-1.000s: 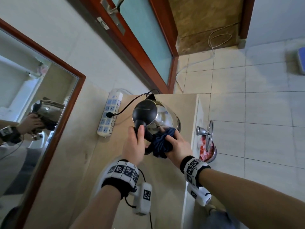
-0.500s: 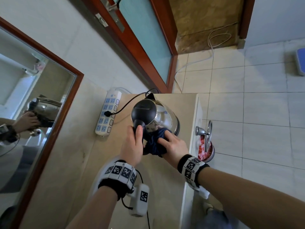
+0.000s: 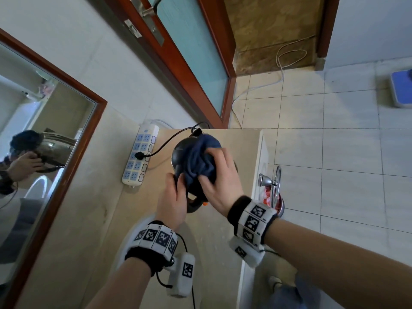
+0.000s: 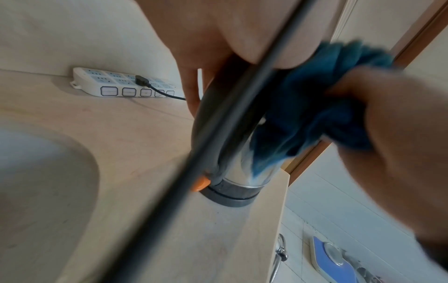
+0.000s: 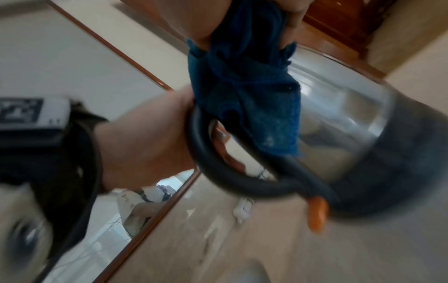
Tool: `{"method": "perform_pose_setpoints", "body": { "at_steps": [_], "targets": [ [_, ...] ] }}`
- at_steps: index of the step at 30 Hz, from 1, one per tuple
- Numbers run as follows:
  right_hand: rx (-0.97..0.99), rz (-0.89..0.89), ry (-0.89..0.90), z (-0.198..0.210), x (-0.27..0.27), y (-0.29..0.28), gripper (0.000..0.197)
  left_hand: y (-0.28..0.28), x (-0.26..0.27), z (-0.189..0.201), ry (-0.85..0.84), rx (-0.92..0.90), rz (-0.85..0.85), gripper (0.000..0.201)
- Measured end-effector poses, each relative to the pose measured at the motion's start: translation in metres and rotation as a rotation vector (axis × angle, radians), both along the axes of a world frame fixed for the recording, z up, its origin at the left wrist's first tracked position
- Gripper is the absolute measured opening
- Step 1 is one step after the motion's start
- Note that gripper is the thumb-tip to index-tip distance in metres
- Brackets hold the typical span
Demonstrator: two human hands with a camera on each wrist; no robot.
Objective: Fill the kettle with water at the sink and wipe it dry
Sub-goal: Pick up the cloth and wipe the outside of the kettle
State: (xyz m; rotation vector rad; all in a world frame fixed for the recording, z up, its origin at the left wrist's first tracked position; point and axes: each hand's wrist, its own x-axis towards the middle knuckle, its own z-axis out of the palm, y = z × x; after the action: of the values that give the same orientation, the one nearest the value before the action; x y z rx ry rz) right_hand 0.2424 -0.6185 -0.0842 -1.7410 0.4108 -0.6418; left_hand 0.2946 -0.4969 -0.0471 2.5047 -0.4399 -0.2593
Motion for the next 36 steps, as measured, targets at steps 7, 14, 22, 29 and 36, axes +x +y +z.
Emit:
{"method": "perform_pose_setpoints", "body": {
  "at_steps": [7, 14, 22, 29, 36],
  "targets": [
    [-0.172, -0.011, -0.003, -0.024, 0.012, -0.015, 0.03, 0.0, 0.0, 0.003, 0.033, 0.007, 0.005, 0.034],
    [-0.087, 0.118, 0.686, -0.085, -0.017, -0.031, 0.037, 0.001, 0.001, 0.002, 0.014, 0.031, 0.005, 0.035],
    [0.103, 0.034, 0.104, -0.005, 0.006, -0.035, 0.055, 0.0, 0.001, 0.005, 0.034, 0.016, 0.002, 0.034],
    [0.142, 0.112, 0.362, -0.044, 0.007, -0.052, 0.057, -0.007, 0.001, 0.006, 0.038, 0.068, 0.129, 0.037],
    [0.302, 0.197, 0.536, -0.046, 0.013, -0.072, 0.047, -0.04, 0.0, -0.006, -0.042, -0.085, 0.502, 0.04]
  ]
}}
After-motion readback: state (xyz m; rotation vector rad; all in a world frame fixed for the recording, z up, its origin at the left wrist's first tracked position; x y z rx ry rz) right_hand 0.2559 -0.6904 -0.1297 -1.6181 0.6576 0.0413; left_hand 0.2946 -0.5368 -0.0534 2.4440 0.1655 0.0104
